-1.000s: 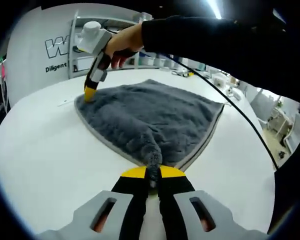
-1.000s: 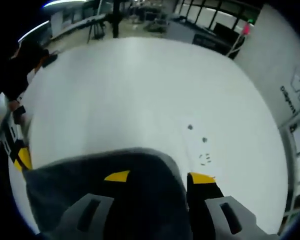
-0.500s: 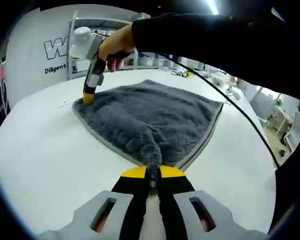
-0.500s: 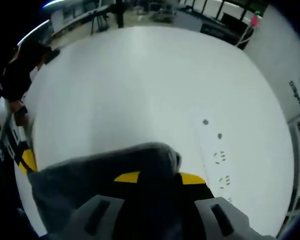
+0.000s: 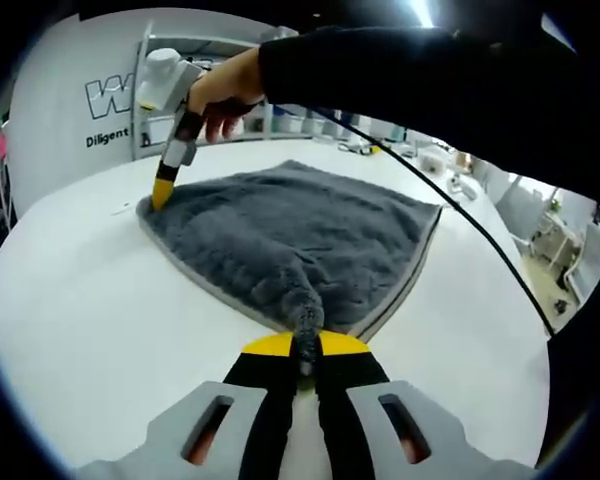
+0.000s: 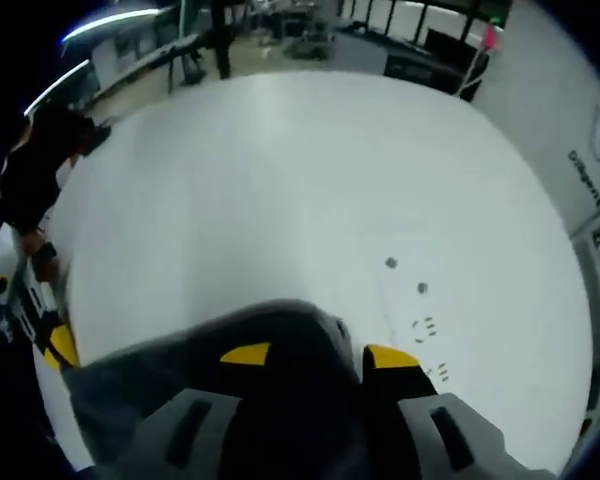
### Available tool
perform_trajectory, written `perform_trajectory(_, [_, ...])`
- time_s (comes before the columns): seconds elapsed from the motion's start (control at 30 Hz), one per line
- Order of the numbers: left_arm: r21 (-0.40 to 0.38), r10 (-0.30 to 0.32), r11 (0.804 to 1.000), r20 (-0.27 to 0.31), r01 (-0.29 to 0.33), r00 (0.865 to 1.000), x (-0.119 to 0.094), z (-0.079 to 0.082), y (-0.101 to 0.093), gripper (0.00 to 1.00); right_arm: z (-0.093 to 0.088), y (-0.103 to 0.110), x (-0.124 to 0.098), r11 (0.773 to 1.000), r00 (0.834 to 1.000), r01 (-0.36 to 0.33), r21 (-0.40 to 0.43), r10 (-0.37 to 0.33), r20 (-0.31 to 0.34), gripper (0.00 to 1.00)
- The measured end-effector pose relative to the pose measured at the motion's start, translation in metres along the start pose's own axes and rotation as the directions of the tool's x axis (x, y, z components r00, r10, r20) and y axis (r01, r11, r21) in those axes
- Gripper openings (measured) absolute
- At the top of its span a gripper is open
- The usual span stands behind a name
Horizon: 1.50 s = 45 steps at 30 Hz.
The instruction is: Open the folded towel by lifting each exposed corner and separating the folded layers until the towel lies flat within the target outline without major curled edges
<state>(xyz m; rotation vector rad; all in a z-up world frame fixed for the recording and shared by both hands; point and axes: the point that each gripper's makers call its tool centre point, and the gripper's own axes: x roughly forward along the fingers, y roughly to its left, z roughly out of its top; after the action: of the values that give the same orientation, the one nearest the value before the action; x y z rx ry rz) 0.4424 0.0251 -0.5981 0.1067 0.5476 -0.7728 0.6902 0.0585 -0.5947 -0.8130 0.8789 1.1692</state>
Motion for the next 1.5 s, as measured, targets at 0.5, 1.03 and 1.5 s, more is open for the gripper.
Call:
perform_trajectory(0.5, [0.005, -0.004, 1.000, 0.003, 0.004, 1.000, -0.001, -0.001, -0.001, 0.03, -0.006, 0.012, 0.010, 1.000, 0.998, -0.008, 0.014, 0.009, -0.068, 0.09])
perform_trajectory(1.03, [-0.015, 0.003, 1.000, 0.013, -0.003, 1.000, -0.017, -0.008, 0.003, 0.02, 0.005, 0.021, 0.012, 0.998, 0.999, 0.020, 0.065, -0.018, -0.044, 0.05])
perform_trajectory(1.5, [-0.053, 0.043, 0.998, 0.003, -0.043, 0.999, -0.054, -0.028, 0.029, 0.01, 0.017, 0.031, 0.017, 0.996, 0.996, 0.077, 0.050, -0.075, -0.040, 0.04])
